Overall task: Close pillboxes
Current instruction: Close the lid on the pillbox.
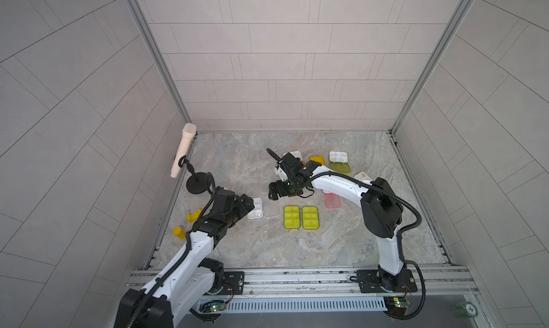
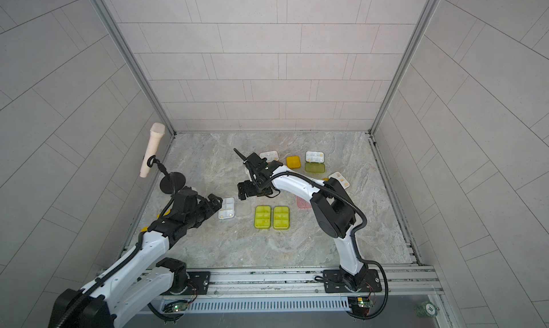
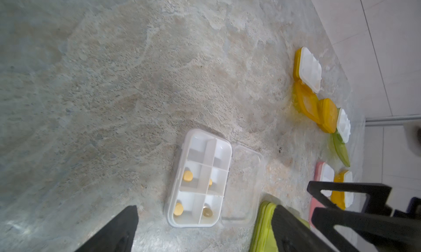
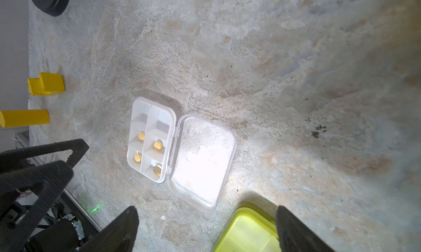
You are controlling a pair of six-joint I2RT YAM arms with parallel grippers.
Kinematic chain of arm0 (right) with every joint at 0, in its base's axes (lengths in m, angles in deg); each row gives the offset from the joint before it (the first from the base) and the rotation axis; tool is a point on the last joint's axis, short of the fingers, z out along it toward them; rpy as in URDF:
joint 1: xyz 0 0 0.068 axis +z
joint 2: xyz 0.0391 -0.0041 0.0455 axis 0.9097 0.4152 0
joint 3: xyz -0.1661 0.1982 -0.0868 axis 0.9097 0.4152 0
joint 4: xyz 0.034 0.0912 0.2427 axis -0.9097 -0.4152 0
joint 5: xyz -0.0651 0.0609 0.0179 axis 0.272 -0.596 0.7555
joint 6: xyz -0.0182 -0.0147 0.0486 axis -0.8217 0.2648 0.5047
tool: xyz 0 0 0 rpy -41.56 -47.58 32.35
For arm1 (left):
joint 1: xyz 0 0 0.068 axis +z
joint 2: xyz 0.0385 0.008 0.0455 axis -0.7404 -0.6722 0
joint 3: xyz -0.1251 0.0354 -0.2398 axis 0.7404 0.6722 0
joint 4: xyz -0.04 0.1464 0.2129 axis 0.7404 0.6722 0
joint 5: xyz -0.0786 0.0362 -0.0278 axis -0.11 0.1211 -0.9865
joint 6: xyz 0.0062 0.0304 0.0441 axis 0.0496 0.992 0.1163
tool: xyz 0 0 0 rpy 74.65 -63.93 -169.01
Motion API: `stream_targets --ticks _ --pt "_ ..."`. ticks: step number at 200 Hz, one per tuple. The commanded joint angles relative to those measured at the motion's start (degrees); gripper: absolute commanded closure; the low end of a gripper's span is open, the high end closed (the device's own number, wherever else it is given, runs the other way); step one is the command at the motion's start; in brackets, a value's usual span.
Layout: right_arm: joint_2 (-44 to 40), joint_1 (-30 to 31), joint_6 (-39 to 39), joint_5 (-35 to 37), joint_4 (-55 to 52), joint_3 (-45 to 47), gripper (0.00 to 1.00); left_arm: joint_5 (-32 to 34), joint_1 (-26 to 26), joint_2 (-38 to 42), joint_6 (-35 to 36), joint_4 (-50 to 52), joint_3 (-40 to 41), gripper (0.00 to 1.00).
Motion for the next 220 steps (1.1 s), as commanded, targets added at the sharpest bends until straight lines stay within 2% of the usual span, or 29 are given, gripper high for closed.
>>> stream_targets --ticks 1,46,89,220 --pt "2.4 0.0 -1.4 -3.4 0.4 -1.3 0.05 -6.8 1.5 -3.1 -0.6 -6.8 0.6 0.04" --pt "5.4 -0.7 -1.9 -5.4 1.2 -2.1 0.06 -8.8 1.7 -11.8 -1.0 -12.0 -0.8 0.04" --pt "6.2 -0.7 -1.2 -7.2 3.7 -0.3 0.06 -9.7 1.8 -16.7 0.5 -11.3 -1.7 0.04" --pt "7.1 -1.5 6.0 -14.3 14.0 5.7 0.08 -12.7 1.8 -16.3 2.9 -13.1 -0.7 0.03"
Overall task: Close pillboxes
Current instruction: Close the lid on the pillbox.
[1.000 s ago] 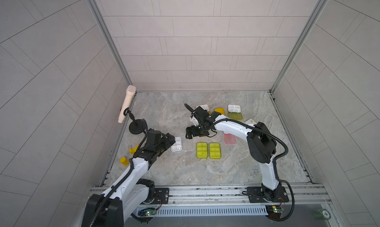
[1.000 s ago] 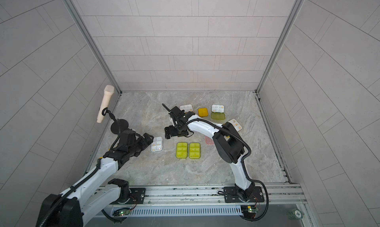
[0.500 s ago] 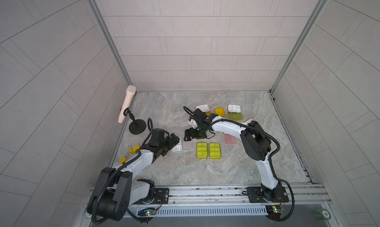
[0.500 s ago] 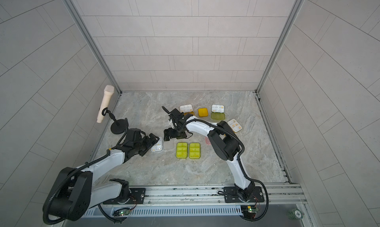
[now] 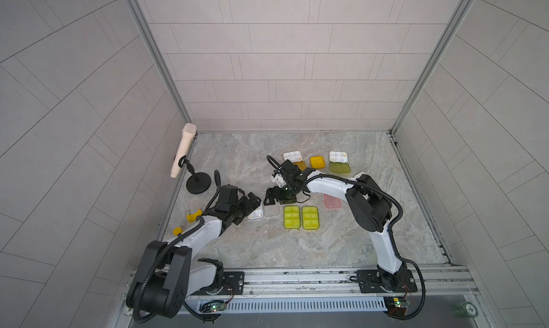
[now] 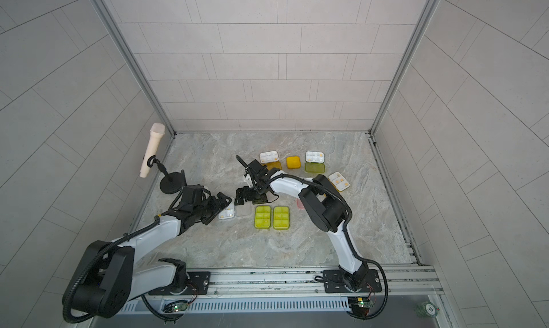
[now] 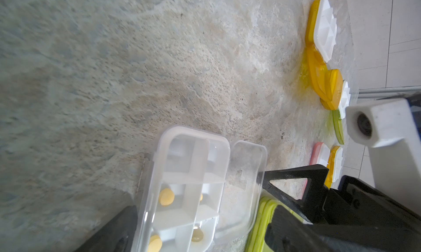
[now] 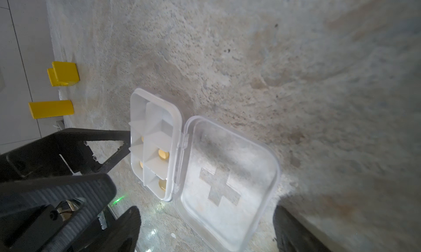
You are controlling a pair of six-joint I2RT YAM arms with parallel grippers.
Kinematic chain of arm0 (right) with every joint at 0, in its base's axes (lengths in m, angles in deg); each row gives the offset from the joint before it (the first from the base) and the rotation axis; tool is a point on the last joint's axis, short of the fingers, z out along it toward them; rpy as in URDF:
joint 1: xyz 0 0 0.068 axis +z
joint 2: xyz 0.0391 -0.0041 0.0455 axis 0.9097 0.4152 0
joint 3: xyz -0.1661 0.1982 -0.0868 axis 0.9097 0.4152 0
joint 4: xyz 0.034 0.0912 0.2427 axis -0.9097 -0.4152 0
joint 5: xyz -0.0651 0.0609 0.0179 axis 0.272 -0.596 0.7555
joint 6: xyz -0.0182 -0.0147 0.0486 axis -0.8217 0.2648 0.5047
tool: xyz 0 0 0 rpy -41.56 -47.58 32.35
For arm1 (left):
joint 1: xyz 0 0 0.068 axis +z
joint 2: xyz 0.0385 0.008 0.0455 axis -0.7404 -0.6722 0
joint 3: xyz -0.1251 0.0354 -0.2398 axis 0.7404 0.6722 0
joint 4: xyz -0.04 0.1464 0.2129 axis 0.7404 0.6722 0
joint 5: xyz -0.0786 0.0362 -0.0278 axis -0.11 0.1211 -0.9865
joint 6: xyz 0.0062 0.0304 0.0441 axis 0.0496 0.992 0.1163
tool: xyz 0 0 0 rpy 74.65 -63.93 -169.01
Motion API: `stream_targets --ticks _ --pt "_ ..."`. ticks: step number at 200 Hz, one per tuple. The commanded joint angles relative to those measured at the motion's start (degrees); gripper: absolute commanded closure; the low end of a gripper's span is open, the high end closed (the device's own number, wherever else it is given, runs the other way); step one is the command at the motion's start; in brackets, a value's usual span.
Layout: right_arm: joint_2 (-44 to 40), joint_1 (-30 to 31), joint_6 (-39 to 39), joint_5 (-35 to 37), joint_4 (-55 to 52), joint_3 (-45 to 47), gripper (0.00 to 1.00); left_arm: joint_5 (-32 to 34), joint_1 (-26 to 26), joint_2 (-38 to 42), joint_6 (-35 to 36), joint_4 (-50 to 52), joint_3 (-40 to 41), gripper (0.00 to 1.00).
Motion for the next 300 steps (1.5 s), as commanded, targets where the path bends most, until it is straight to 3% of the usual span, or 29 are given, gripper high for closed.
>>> stream_targets --ticks 1,97,200,300 --pt "1.4 -0.6 2.3 -1.9 2.3 1.3 0.08 -0.8 0.3 0.5 0.8 -0.8 -0.1 0.03" --pt "-1.6 -1.7 7.5 -7.6 11.3 5.8 0.08 -2.7 0.3 -0.4 1.0 -1.9 -0.3 0.03" --pt "-3.8 -2.0 5.3 -4.7 7.4 6.0 0.10 -1.7 0.3 0.2 2.0 1.5 -1.1 0.03" --pt "-5.3 -2.0 7.6 -8.0 11.1 7.1 0.10 -2.1 0.3 0.2 2.3 1.5 -0.9 0.03"
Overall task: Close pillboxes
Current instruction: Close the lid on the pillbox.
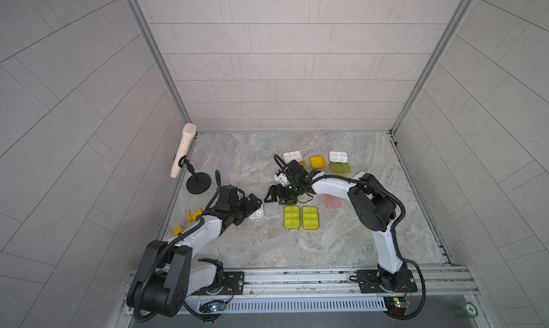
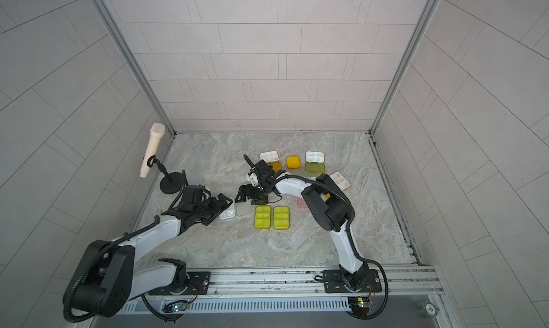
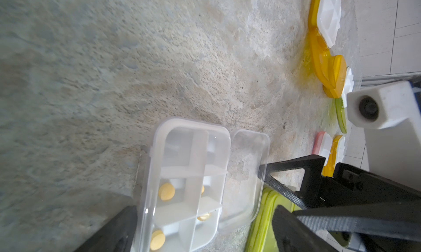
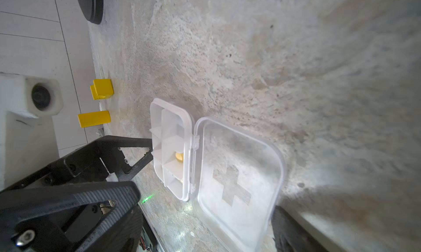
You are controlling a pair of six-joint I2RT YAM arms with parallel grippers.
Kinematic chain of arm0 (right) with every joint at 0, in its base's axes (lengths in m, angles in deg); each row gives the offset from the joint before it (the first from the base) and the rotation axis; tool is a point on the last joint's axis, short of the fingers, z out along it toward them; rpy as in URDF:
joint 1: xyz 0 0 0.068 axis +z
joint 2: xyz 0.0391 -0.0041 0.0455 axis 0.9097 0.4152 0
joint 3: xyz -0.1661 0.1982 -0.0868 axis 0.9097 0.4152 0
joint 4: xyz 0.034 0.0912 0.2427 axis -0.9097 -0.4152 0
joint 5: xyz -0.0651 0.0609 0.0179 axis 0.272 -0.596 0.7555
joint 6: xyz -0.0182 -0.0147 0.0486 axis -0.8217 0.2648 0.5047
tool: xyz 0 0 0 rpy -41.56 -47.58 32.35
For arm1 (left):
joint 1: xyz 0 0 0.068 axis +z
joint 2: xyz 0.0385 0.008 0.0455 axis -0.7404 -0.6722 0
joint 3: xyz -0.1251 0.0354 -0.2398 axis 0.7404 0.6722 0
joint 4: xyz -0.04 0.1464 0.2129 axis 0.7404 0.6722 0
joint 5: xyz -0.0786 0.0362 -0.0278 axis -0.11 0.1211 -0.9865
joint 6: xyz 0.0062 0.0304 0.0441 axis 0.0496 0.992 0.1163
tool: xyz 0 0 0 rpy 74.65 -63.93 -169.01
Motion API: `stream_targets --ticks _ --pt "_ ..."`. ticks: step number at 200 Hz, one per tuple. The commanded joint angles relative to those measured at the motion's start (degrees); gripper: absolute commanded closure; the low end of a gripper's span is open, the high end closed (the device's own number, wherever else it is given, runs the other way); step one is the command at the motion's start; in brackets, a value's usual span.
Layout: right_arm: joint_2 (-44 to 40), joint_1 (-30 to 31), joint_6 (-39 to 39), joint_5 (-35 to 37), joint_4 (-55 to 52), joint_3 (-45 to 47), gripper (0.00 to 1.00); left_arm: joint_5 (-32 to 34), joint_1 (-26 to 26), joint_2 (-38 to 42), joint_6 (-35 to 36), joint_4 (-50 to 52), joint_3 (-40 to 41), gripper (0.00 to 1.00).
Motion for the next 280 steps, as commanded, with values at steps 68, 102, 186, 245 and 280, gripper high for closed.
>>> stream_targets --ticks 68,102,186,245,280 --pt "-5.0 0.1 1.5 -1.8 2.1 1.2 0.10 0.1 0.2 0.5 0.2 0.1 -0.8 0.03" --pt "-5.3 0.3 2.9 -2.8 4.0 1.5 0.11 -0.8 0.1 1.0 -1.0 -2.3 0.0 0.03" --pt "-6.9 0.6 3.4 -2.7 4.2 1.4 0.11 -0.4 0.1 4.3 -5.0 -6.8 3.0 0.01" --pt "-6.8 1.5 3.8 -2.5 3.7 -0.4 0.11 7.1 0.6 12.1 -7.9 1.7 2.8 0.01" --pt "-6.1 2.5 2.5 -0.1 1.0 -2.4 0.11 16.7 0.7 23.4 -11.5 11.5 2.7 0.01"
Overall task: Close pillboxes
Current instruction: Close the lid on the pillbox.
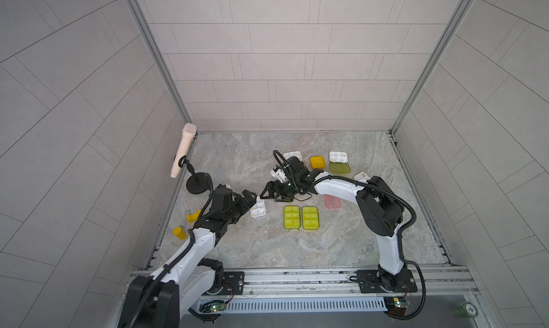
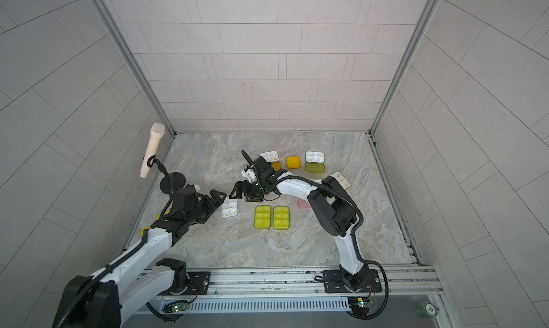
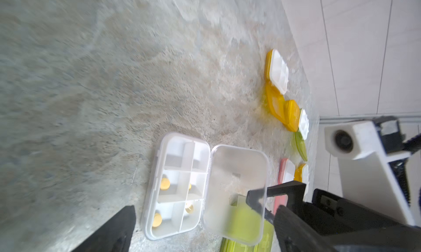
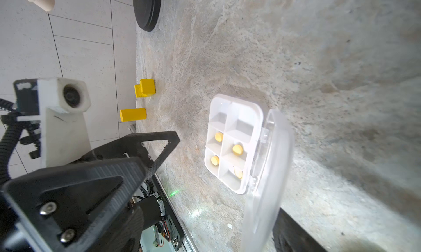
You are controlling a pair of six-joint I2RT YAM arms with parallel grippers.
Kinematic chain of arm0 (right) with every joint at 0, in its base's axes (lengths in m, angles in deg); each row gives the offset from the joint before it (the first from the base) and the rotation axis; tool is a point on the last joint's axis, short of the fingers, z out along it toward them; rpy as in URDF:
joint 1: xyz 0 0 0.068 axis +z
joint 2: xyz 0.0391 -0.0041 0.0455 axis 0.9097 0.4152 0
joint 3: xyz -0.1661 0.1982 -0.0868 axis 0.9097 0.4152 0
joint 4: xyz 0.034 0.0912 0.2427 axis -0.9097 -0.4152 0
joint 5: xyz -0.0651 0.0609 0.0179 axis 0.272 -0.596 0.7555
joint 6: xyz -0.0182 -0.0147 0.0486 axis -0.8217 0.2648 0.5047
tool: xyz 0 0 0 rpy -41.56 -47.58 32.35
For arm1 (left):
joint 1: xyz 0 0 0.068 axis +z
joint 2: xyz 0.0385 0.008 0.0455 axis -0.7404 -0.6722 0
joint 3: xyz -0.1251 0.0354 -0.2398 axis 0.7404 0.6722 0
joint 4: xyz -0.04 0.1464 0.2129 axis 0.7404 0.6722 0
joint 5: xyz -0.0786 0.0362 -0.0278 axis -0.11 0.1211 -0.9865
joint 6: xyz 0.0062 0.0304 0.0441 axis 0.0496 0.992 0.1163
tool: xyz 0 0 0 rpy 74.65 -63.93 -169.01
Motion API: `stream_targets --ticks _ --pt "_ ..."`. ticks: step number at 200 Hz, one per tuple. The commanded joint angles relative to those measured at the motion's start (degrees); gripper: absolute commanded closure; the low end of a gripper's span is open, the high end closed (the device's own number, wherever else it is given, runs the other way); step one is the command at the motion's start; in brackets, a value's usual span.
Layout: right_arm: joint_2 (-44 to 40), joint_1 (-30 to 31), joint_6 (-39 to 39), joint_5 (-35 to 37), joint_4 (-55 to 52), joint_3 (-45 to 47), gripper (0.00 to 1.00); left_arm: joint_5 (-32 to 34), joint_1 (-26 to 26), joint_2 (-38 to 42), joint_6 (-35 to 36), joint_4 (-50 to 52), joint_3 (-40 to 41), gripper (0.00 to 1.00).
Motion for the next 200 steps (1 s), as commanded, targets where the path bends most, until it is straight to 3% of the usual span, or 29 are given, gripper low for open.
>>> stream_targets --ticks 1,43,144,184,200 --pt "-1.3 0.8 -1.0 2.2 -2.0 -2.6 0.11 8.7 0.5 6.2 -3.4 9.2 0.1 0.01" --pt "0.5 2.3 -1.3 3.0 -3.7 -6.1 0.11 12.8 0.7 14.4 -3.4 16.2 -0.5 0.01" --pt "5.5 4.8 -2.5 3.6 -7.7 -12.1 0.11 14.6 0.9 16.7 -3.8 18.3 0.3 0.01" --pt "6.0 4.8 -6.2 10.0 -15.0 -13.9 0.11 14.0 1.0 16.8 -4.2 17.2 1.5 0.01" --pt "6.7 5.1 -8.9 15.8 -20.2 -15.7 0.11 13.9 0.9 16.8 -4.4 17.0 2.1 0.01"
